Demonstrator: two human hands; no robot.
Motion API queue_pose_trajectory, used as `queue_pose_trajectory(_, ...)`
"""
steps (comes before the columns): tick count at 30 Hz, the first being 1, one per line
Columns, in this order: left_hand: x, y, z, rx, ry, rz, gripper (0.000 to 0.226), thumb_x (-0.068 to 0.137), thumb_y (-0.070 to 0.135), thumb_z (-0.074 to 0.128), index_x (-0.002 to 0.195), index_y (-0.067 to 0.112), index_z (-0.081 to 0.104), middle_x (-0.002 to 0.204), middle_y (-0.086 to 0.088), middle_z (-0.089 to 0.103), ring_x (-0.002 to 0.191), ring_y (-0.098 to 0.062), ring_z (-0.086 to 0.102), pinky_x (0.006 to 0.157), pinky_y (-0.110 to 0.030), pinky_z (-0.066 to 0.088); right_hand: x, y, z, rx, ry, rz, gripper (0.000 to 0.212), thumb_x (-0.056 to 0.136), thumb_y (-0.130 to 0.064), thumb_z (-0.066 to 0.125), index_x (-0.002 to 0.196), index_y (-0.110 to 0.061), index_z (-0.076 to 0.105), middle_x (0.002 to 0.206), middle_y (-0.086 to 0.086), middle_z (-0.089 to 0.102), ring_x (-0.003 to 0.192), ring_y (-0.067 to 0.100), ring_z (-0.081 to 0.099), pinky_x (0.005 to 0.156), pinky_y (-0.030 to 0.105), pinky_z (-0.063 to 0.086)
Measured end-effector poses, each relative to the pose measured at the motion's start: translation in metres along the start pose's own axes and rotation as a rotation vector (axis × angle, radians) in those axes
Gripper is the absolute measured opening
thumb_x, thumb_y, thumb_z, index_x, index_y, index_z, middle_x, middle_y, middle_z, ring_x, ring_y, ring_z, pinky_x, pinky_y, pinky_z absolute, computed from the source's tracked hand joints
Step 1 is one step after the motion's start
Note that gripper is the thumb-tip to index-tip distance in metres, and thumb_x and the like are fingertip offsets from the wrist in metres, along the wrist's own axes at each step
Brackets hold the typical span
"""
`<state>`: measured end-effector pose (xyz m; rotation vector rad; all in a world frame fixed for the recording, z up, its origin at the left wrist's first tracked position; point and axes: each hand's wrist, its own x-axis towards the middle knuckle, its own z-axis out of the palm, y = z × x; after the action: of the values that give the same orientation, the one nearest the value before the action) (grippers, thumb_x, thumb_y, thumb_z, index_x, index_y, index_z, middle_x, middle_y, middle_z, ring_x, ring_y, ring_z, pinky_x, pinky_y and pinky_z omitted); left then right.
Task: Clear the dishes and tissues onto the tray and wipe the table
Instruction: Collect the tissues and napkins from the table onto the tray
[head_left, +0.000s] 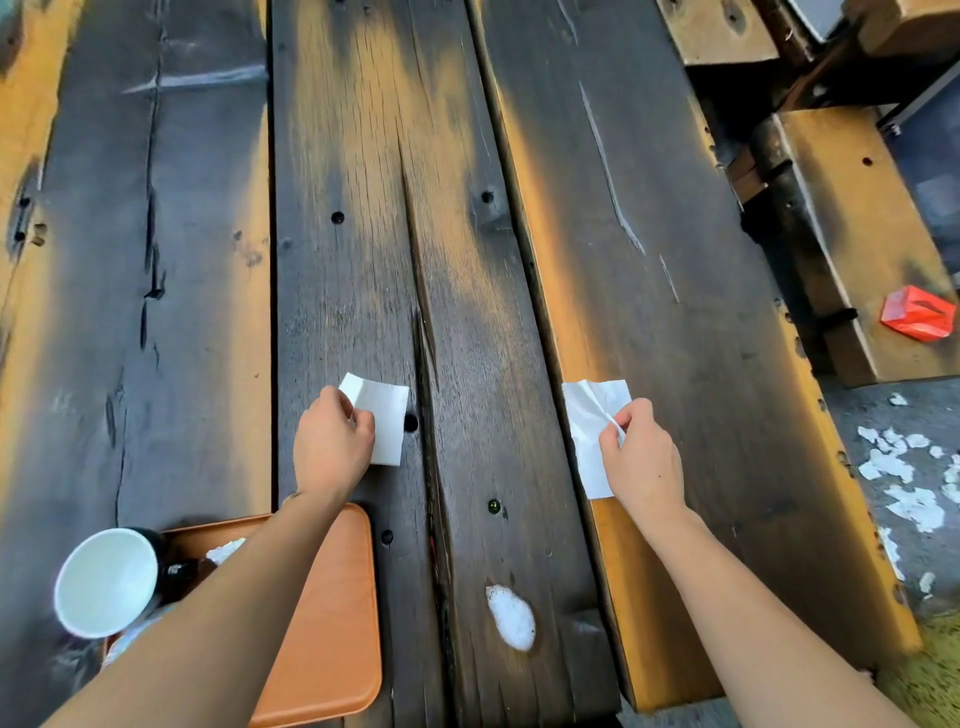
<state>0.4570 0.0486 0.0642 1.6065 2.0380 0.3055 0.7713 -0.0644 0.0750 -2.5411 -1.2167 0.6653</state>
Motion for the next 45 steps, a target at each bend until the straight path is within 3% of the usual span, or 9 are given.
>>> queue_pose_trajectory(3, -0.007, 0.002, -0.005, -0.04, -0.006, -0.009, 0.012, 0.09, 0.016, 0.053, 0.084, 0.008, 0.047, 0.081, -0.013, 0.062, 0.078, -0.037, 0.056, 0.064, -0.037, 0.039, -0.003, -0.002, -0.004, 0.101, -0.021, 0.039, 0.012, 0.097, -0.013, 0.052, 0.104, -0.016, 0.043, 0.084, 0.004, 0.062, 0.063, 0.014, 0.057, 0.051, 0.027, 0.042)
queue_pose_trajectory(7, -0.011, 0.003, -0.008, -0.054, -0.02, -0.014, 0.012, 0.089, 0.016, 0.054, 0.086, 0.006, 0.048, 0.082, -0.013, 0.062, 0.078, -0.036, 0.057, 0.064, -0.037, 0.04, -0.001, -0.004, -0.007, 0.279, -0.063, 0.117, 0.034, 0.095, -0.009, 0.055, 0.128, -0.011, 0.051, 0.106, 0.002, 0.062, 0.09, 0.019, 0.056, 0.077, 0.03, 0.045)
queue_pose_trajectory(10, -0.015, 0.003, -0.01, -0.065, -0.022, -0.006, 0.011, 0.089, 0.016, 0.055, 0.086, 0.006, 0.049, 0.081, -0.011, 0.061, 0.077, -0.034, 0.056, 0.063, -0.036, 0.037, 0.001, -0.004, -0.008, 0.254, -0.1, 0.072, 0.008, 0.091, -0.009, 0.057, 0.091, -0.012, 0.065, 0.083, 0.002, 0.061, 0.08, 0.021, 0.053, 0.066, 0.028, 0.038)
queue_pose_trajectory(13, -0.02, 0.003, -0.013, -0.066, -0.026, -0.009, 0.011, 0.089, 0.016, 0.055, 0.085, 0.007, 0.049, 0.08, -0.011, 0.061, 0.077, -0.033, 0.056, 0.064, -0.035, 0.037, -0.001, -0.006, -0.009, 0.12, -0.16, -0.005, 0.035, 0.095, -0.014, 0.051, 0.061, -0.016, 0.042, 0.071, 0.0, 0.04, 0.064, 0.021, 0.041, 0.051, 0.025, 0.024)
queue_pose_trajectory(20, -0.025, 0.002, -0.021, -0.074, -0.033, -0.025, 0.009, 0.087, 0.015, 0.056, 0.084, 0.008, 0.051, 0.077, -0.007, 0.061, 0.076, -0.032, 0.057, 0.065, -0.035, 0.038, -0.006, -0.017, -0.016, -0.16, -0.198, -0.105, 0.026, 0.097, -0.025, 0.051, 0.076, -0.015, 0.063, 0.079, 0.004, 0.055, 0.063, 0.019, 0.052, 0.048, 0.027, 0.036)
queue_pose_trajectory(24, -0.029, 0.004, -0.026, -0.082, -0.024, -0.026, 0.01, 0.088, 0.014, 0.057, 0.083, 0.008, 0.05, 0.075, -0.005, 0.058, 0.074, -0.029, 0.055, 0.065, -0.033, 0.037, -0.007, -0.023, -0.02, -0.11, -0.2, -0.076, 0.023, 0.091, -0.023, 0.063, 0.082, -0.004, 0.072, 0.081, 0.012, 0.065, 0.074, 0.031, 0.063, 0.064, 0.041, 0.054)
queue_pose_trajectory(32, -0.05, -0.002, -0.036, -0.362, -0.063, -0.13, 0.01, 0.086, 0.01, 0.057, 0.086, 0.013, 0.048, 0.077, -0.005, 0.061, 0.069, -0.022, 0.053, 0.056, -0.031, 0.038, -0.013, -0.03, -0.024, 0.049, -0.191, -0.039, 0.013, 0.091, -0.017, 0.057, 0.083, -0.006, 0.059, 0.075, 0.011, 0.06, 0.067, 0.028, 0.054, 0.054, 0.032, 0.038)
queue_pose_trajectory(38, -0.095, -0.015, -0.051, -0.621, -0.119, -0.298, 0.026, 0.091, -0.001, 0.055, 0.11, 0.015, 0.059, 0.088, 0.0, 0.071, 0.077, -0.013, 0.063, 0.062, -0.027, 0.045, -0.029, -0.028, -0.017, 0.192, -0.294, -0.014, 0.009, 0.09, -0.009, 0.051, 0.094, -0.002, 0.055, 0.087, 0.014, 0.063, 0.076, 0.033, 0.057, 0.057, 0.029, 0.037)
queue_pose_trajectory(45, -0.144, -0.069, -0.053, -0.588, -0.09, -0.45, 0.007, 0.095, 0.018, 0.066, 0.097, 0.014, 0.071, 0.09, 0.003, 0.072, 0.087, -0.017, 0.066, 0.072, -0.029, 0.05, -0.063, -0.034, 0.003, 0.236, -0.415, -0.032, 0.012, 0.09, -0.01, 0.053, 0.095, 0.0, 0.056, 0.087, 0.015, 0.063, 0.069, 0.022, 0.05, 0.055, 0.029, 0.036)
